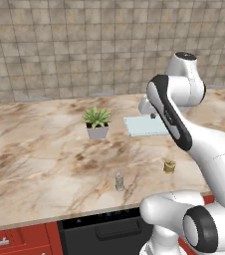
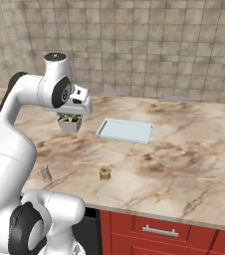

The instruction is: Pick the candle and candle from the dining table and place them in the open cabinet. Close the cabinet after placing the objects.

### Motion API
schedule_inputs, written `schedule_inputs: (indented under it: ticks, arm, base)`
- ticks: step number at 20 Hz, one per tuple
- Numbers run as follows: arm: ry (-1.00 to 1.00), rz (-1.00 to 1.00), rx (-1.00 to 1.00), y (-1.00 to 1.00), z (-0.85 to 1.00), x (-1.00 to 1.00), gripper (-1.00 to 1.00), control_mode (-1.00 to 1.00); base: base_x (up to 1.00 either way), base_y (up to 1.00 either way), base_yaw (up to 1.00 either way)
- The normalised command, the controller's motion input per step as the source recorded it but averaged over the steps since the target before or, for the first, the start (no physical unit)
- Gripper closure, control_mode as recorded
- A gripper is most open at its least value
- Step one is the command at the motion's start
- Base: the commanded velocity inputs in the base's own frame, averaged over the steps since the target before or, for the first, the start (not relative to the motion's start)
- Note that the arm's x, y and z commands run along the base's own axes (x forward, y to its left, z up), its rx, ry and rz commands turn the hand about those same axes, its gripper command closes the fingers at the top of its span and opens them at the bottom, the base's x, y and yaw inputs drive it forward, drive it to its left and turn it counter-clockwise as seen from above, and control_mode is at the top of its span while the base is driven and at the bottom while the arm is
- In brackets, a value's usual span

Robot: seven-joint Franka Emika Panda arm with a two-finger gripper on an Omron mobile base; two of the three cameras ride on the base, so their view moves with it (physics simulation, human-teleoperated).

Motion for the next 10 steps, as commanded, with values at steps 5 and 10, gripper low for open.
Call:
schedule_inputs:
  ticks: [5,10]
  arm:
    - [-0.03,0.0,-0.01,0.09,0.0,-0.07,-1.0,-1.0]
    - [-0.28,0.02,-0.09,0.25,0.0,-0.47,-1.0,-1.0]
  base:
    - [0.0,0.0,0.0]
    - [0.0,0.0,0.0]
